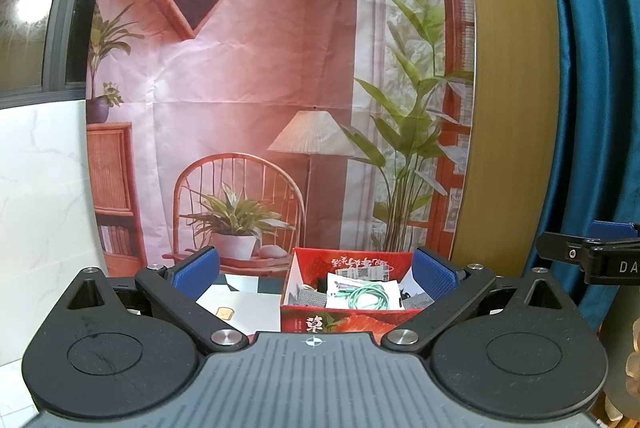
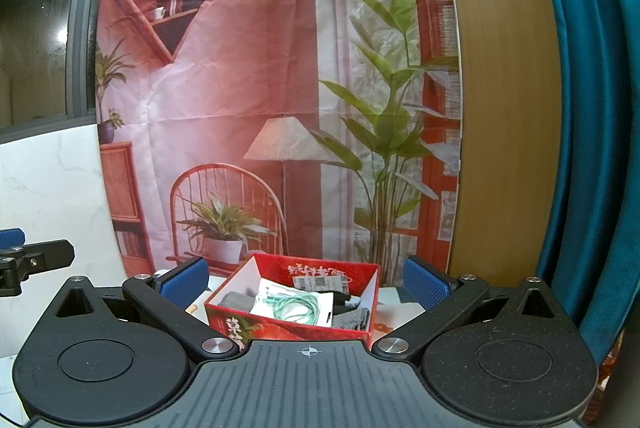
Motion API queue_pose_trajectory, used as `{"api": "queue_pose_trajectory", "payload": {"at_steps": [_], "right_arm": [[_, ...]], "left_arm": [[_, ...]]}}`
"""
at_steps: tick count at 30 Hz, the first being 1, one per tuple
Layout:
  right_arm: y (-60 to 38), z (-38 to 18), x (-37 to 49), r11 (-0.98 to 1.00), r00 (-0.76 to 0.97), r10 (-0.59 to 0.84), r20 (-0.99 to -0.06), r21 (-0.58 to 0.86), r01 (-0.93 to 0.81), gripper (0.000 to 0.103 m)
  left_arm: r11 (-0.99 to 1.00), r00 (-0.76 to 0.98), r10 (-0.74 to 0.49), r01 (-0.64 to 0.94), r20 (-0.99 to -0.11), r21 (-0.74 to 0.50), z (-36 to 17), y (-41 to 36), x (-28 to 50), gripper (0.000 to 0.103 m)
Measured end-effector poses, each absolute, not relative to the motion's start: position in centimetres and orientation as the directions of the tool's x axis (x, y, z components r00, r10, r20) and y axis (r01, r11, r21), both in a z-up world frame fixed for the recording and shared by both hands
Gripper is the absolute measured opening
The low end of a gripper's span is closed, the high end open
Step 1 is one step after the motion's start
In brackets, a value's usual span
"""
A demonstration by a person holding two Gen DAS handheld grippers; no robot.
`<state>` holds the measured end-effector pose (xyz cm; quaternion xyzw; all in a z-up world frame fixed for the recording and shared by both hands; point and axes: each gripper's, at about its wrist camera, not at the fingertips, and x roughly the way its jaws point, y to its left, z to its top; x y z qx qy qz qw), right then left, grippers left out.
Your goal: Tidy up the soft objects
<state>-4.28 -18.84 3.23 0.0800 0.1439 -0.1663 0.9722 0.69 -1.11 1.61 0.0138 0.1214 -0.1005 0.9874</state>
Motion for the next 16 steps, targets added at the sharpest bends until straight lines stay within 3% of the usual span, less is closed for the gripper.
{"api": "queue_pose_trajectory", "payload": {"at_steps": [16], "right_arm": [[-19.05, 3.04, -4.39, 0.931, 0.902, -0.302, -0.309, 0.108, 0.348, 0.103]], "left_arm": [[0.98, 0.953, -0.191, 0.197, -0.236, 0.005, 1.7, -1.5, 0.52, 0.103]]}}
